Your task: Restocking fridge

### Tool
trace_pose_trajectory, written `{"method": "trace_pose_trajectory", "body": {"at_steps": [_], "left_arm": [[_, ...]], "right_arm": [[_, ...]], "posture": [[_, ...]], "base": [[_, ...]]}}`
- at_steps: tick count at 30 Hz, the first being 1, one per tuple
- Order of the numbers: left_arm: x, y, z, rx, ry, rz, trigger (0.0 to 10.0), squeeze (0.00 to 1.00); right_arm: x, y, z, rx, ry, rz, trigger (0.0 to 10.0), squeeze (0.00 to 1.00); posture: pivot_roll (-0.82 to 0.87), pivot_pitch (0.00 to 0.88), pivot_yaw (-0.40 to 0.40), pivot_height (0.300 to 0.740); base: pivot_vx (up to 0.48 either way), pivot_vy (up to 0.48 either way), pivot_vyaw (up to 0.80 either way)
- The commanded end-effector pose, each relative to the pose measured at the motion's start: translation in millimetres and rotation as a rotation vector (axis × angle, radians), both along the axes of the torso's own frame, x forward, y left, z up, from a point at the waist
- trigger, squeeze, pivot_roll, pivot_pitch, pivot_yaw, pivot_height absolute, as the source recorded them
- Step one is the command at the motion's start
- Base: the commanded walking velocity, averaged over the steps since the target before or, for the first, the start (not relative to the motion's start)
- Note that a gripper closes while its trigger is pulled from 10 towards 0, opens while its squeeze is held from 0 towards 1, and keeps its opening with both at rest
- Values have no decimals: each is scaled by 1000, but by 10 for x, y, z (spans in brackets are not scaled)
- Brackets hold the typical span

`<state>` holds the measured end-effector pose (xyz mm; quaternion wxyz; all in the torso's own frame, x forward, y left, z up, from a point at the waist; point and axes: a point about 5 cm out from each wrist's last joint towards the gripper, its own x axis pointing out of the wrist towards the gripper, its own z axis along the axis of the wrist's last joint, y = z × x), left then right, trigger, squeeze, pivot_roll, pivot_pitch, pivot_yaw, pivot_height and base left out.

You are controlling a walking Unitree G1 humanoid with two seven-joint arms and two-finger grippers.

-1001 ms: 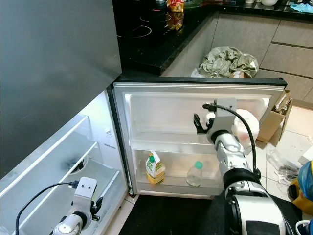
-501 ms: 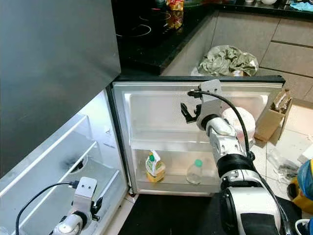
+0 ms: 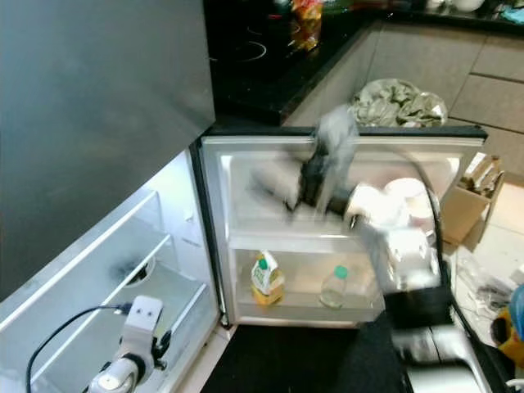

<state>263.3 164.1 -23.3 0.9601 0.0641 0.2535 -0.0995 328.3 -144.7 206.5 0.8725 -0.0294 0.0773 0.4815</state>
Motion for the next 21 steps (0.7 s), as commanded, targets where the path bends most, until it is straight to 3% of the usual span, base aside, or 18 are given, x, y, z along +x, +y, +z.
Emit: {"method": "trace_pose_trajectory", "body": {"at_steps": [1, 4, 5, 6, 9, 12, 14, 15, 17, 19, 20, 21], "left_arm": [[-57, 29, -55, 4, 34, 4, 10000, 0], [-47, 18, -52, 2, 40, -7, 10000, 0], [-47, 18, -52, 2, 40, -7, 10000, 0], [-56, 22, -63, 6, 52, -17, 10000, 0], [-61, 25, -69, 7, 57, -18, 10000, 0], [-107, 44, -116, 22, 91, -27, 10000, 0], [-107, 44, -116, 22, 91, -27, 10000, 0], [-121, 50, -130, 30, 101, -28, 10000, 0], [-171, 70, -180, 48, 132, -15, 10000, 0], [-171, 70, -180, 48, 132, -15, 10000, 0], [-205, 76, -210, 50, 150, -6, 10000, 0], [-205, 76, -210, 50, 150, -6, 10000, 0]], "right_arm": [[-52, 47, 79, -8, -20, 45, 10000, 0], [-359, 30, -496, -173, 148, 107, 10000, 0], [-359, 30, -496, -173, 148, 107, 10000, 0], [-513, -51, -873, -252, 291, 57, 10000, 0], [-552, -95, -1004, -286, 334, 21, 10000, 0], [-673, -379, -1697, -441, 480, -255, 10000, 0], [-673, -379, -1697, -441, 480, -255, 10000, 0], [-730, -421, -1837, -454, 512, -310, 10000, 0], [-958, -591, -2283, -569, 546, -484, 10000, 0], [-958, -591, -2283, -569, 546, -484, 10000, 0], [-1100, -667, -2458, -636, 551, -557, 10000, 0], [-1100, -667, -2458, -636, 551, -557, 10000, 0]], "posture": [[-85, 98, 35, 726], [-89, 92, 50, 726], [-89, 92, 50, 726], [-88, 84, 57, 726], [-88, 84, 57, 726], [-92, 57, 68, 726], [-92, 57, 68, 726], [-92, 57, 68, 726], [-93, 30, 60, 726], [-93, 30, 60, 726], [-95, 21, 63, 726], [-95, 21, 63, 726]], "base": [[0, 0, 0], [0, 0, 0], [0, 0, 0], [0, 0, 0], [0, 0, 0], [0, 0, 0], [0, 0, 0], [0, 0, 0], [0, 0, 0], [0, 0, 0], [0, 0, 0], [0, 0, 0]]}}
